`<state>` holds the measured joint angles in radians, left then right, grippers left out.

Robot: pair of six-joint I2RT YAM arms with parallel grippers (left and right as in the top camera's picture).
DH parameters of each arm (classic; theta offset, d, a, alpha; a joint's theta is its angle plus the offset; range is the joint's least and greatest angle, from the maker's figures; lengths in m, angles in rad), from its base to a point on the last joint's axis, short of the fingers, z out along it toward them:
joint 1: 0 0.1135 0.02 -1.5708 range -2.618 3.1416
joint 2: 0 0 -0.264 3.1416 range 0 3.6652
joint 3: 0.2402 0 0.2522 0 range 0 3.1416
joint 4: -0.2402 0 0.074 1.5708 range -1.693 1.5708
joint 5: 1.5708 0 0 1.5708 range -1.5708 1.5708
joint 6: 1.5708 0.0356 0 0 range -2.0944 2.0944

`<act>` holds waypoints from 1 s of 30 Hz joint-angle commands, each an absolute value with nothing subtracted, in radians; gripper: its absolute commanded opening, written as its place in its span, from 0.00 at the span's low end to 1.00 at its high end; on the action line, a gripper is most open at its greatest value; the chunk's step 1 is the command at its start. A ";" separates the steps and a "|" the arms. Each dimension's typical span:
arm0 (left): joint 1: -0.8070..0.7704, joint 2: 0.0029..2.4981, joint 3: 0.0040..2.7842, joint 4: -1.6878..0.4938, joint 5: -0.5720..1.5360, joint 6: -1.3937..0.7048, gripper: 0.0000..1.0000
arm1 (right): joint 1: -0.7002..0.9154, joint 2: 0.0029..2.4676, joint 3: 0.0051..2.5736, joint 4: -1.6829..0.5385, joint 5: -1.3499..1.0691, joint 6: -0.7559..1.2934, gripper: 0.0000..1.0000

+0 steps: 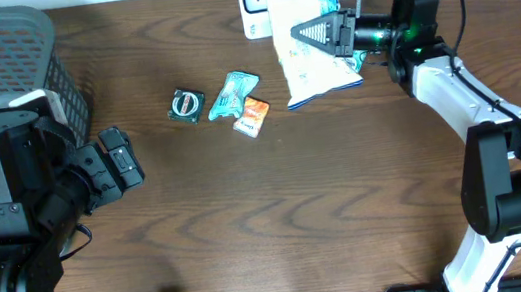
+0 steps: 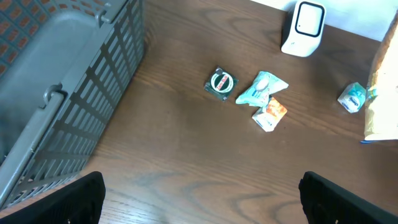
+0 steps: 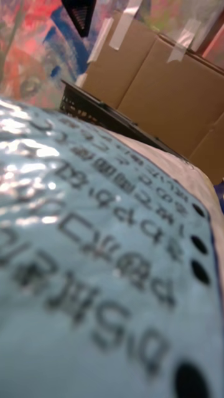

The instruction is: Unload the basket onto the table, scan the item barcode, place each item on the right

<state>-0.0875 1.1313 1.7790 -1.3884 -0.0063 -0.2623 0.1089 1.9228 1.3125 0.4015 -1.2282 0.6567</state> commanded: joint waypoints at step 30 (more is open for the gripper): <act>-0.085 1.130 1.786 -1.391 -0.012 -0.260 0.97 | 0.256 1.902 1.322 0.448 -0.996 0.508 0.01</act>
